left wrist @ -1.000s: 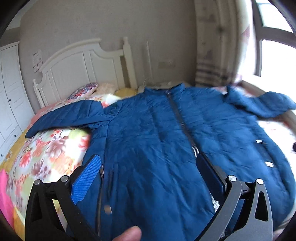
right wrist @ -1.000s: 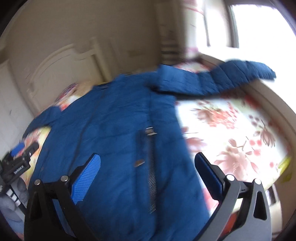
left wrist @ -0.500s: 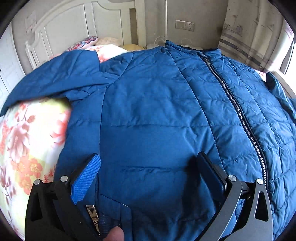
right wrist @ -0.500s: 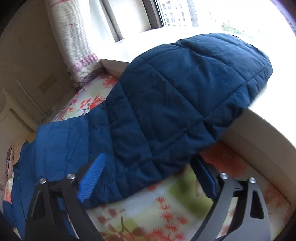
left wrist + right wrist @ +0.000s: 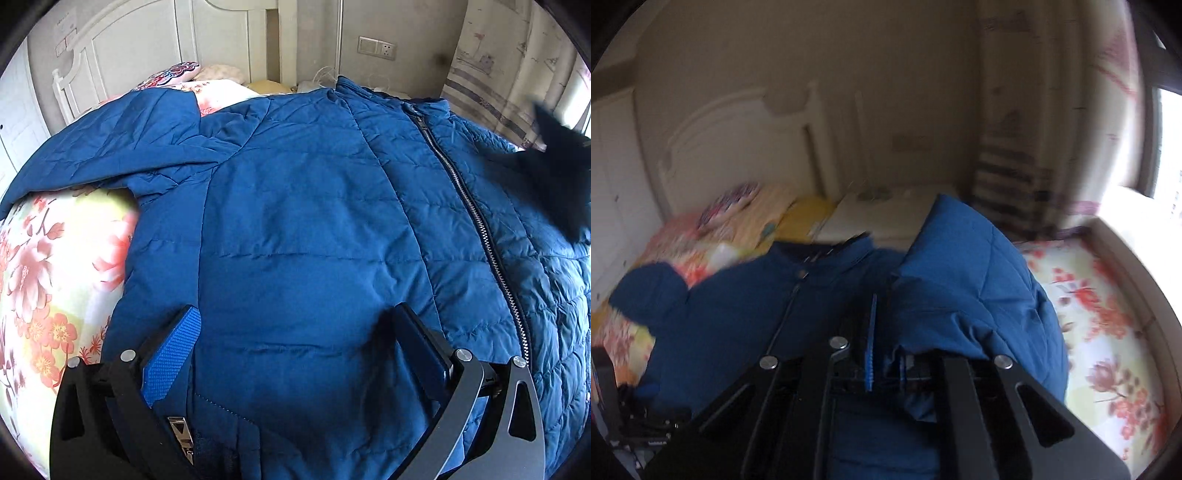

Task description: Fold large clothes

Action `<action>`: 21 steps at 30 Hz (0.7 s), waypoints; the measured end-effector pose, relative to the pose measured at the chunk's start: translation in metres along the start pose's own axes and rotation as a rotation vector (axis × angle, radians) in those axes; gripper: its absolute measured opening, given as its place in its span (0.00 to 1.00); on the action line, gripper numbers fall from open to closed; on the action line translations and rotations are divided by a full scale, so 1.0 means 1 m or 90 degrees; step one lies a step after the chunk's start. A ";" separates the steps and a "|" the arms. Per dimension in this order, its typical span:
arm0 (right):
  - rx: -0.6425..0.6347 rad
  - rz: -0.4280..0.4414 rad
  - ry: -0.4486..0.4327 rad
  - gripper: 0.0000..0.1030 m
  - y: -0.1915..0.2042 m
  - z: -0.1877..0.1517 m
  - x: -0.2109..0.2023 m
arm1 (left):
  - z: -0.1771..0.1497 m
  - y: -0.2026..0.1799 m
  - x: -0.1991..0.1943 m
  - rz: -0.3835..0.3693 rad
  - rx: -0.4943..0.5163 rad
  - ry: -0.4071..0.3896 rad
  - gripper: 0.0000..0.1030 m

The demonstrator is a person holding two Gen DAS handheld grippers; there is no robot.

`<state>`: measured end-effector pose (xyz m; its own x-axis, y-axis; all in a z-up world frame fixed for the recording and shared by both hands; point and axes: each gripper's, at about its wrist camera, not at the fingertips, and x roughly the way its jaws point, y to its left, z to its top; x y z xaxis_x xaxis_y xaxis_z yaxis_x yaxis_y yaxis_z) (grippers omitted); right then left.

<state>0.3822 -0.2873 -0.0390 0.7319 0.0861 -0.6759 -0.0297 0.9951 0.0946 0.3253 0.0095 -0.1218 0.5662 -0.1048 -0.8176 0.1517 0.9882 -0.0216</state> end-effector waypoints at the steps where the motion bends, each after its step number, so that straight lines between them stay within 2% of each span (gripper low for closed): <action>1: -0.018 -0.003 0.042 0.20 0.013 -0.006 0.019 | 0.000 0.000 0.000 -0.002 -0.001 0.000 0.96; 3: -0.037 -0.012 0.143 0.50 0.035 -0.031 0.058 | 0.000 0.000 -0.001 -0.004 -0.002 -0.002 0.96; 4: -0.045 -0.022 0.128 0.51 0.040 -0.039 0.062 | 0.000 -0.001 -0.001 -0.004 -0.002 -0.002 0.96; 5: -0.055 -0.024 0.117 0.57 0.043 -0.041 0.059 | 0.000 0.000 -0.002 -0.005 -0.003 -0.003 0.96; 6: -0.051 -0.007 0.128 0.66 0.041 -0.039 0.056 | 0.000 -0.001 -0.002 -0.005 -0.003 -0.004 0.96; 8: -0.024 0.028 0.152 0.74 0.034 -0.037 0.048 | 0.000 -0.001 -0.002 -0.005 -0.003 -0.005 0.96; 11: 0.034 0.050 0.140 0.74 0.012 -0.044 0.009 | 0.000 -0.001 -0.002 -0.004 -0.003 -0.005 0.96; 15: 0.134 0.055 0.056 0.74 -0.040 -0.083 -0.063 | 0.000 0.000 -0.004 -0.011 -0.008 -0.009 0.96; 19: 0.227 0.035 0.085 0.73 -0.085 -0.114 -0.064 | -0.001 -0.004 -0.009 0.010 0.001 -0.013 0.96; 21: 0.272 0.040 0.063 0.68 -0.102 -0.128 -0.080 | 0.001 -0.013 -0.016 0.017 0.013 -0.023 0.96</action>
<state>0.2394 -0.3897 -0.0886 0.6689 0.1707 -0.7235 0.2265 0.8802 0.4171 0.3149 -0.0015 -0.1079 0.5987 -0.0831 -0.7966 0.1525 0.9882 0.0115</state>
